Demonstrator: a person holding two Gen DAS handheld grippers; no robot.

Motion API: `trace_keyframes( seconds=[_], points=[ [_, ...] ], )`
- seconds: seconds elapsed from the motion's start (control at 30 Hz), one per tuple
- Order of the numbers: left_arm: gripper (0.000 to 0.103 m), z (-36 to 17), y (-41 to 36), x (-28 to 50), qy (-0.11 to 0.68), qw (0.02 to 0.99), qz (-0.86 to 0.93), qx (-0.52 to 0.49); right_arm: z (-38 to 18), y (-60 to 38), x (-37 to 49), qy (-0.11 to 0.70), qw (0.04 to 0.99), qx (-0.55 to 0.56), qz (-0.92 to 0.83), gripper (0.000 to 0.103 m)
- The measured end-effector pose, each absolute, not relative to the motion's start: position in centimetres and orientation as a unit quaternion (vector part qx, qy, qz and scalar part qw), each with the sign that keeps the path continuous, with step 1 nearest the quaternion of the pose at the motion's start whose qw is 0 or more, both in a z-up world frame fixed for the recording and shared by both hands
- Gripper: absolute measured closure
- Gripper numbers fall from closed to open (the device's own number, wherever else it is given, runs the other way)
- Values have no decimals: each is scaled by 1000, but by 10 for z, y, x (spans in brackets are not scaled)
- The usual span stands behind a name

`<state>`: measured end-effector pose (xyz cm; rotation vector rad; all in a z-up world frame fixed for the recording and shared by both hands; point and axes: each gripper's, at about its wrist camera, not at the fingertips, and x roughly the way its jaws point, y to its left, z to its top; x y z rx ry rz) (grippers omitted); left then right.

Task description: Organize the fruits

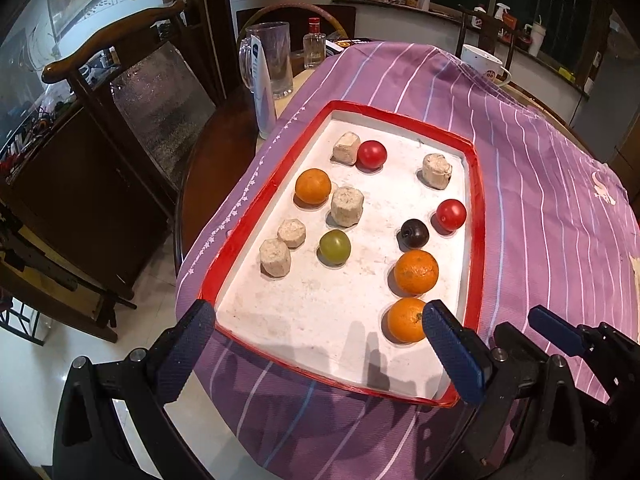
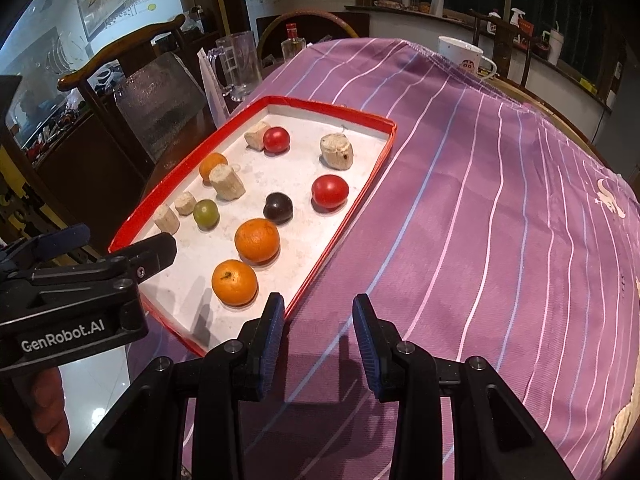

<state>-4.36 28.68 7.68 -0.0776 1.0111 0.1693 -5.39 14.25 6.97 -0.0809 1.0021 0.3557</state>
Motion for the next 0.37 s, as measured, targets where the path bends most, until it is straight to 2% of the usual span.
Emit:
trace_keyframes(
  seconds=[0.37],
  points=[
    [0,73,281,-45,489,865,106,-21,62,139,-56,486,855,-36,177,63]
  ],
)
